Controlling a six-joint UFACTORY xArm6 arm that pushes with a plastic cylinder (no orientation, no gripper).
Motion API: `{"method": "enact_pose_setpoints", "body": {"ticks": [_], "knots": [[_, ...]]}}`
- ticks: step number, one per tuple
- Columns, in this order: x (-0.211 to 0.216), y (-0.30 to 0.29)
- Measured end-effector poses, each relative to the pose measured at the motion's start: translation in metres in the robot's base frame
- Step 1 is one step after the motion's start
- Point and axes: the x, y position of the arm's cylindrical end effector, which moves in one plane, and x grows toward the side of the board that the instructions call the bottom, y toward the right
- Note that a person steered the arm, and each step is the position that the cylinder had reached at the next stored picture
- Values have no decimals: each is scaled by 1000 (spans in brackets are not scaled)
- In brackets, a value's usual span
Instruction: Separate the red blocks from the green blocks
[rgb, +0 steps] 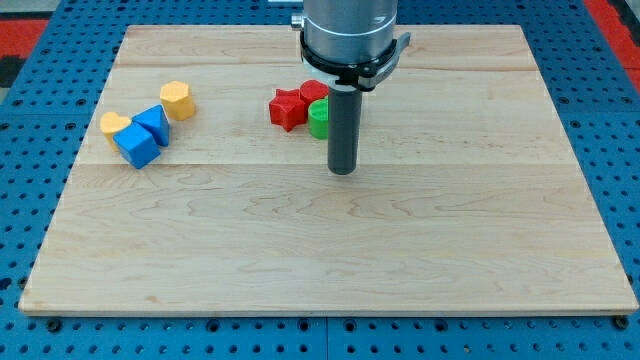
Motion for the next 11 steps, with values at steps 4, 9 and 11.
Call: {"method": "enact_pose_setpoints", "body": {"ticks": [4, 9, 11], "knots": [[-55, -51], [-113, 12], [-102, 73]]}}
